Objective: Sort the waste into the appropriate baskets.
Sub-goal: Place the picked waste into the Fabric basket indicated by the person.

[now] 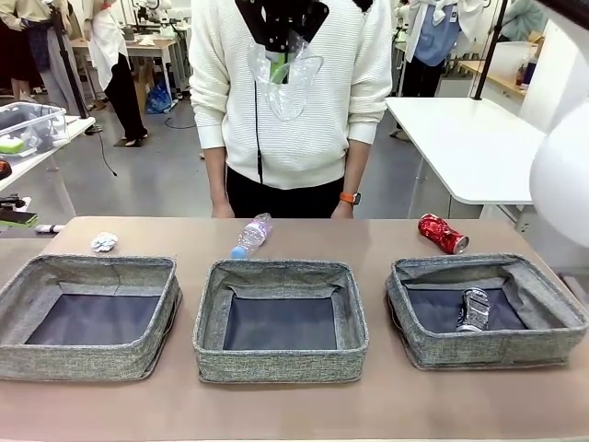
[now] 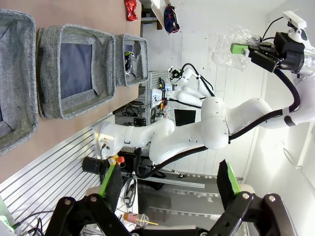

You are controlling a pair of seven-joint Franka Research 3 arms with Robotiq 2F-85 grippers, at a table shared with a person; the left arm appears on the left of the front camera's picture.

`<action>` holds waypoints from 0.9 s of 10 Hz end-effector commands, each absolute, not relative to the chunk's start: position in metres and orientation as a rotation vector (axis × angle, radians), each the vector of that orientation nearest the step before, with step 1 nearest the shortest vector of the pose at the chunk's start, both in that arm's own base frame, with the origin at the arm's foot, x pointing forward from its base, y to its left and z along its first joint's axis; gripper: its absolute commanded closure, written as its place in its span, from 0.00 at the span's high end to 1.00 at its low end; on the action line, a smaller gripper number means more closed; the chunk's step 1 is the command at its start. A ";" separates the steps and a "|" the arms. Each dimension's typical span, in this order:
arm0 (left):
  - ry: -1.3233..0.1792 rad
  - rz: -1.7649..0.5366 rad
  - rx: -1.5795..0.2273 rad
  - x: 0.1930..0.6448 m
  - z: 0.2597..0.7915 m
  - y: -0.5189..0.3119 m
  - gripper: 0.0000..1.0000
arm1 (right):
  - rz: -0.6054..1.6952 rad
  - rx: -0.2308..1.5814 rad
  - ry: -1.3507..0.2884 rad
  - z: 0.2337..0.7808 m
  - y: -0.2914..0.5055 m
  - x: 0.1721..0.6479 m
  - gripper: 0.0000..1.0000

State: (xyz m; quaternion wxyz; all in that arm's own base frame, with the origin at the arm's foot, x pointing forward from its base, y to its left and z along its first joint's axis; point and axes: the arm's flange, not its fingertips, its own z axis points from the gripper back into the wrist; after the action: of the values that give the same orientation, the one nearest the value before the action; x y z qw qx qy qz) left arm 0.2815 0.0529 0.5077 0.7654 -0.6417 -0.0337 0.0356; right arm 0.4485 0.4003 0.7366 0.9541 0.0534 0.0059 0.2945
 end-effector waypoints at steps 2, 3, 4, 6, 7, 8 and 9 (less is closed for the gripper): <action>-0.091 0.060 -1.411 0.281 0.509 0.053 1.00 | 0.597 0.102 0.007 0.737 0.401 0.447 0.02; -0.091 0.060 -1.411 0.281 0.509 0.053 1.00 | 0.597 0.102 0.007 0.737 0.401 0.447 0.02; -0.091 0.060 -1.411 0.281 0.509 0.053 1.00 | 0.597 0.102 0.007 0.737 0.401 0.447 0.02; -0.091 0.060 -1.411 0.281 0.509 0.053 1.00 | 0.597 0.102 0.007 0.737 0.401 0.447 0.02; -0.091 0.060 -1.411 0.281 0.509 0.053 1.00 | 0.597 0.102 0.007 0.737 0.401 0.447 0.02; -0.091 0.060 -1.411 0.281 0.509 0.053 1.00 | 0.597 0.102 0.007 0.737 0.401 0.447 0.02; -0.091 0.060 -1.411 0.281 0.509 0.053 1.00 | 0.597 0.102 0.007 0.737 0.401 0.447 0.02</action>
State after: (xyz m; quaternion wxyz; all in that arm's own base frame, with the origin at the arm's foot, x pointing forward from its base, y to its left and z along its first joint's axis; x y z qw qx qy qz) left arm 0.2815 0.0529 0.5077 0.7654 -0.6417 -0.0337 0.0356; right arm 0.4485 0.4003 0.7365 0.9541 0.0533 0.0060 0.2945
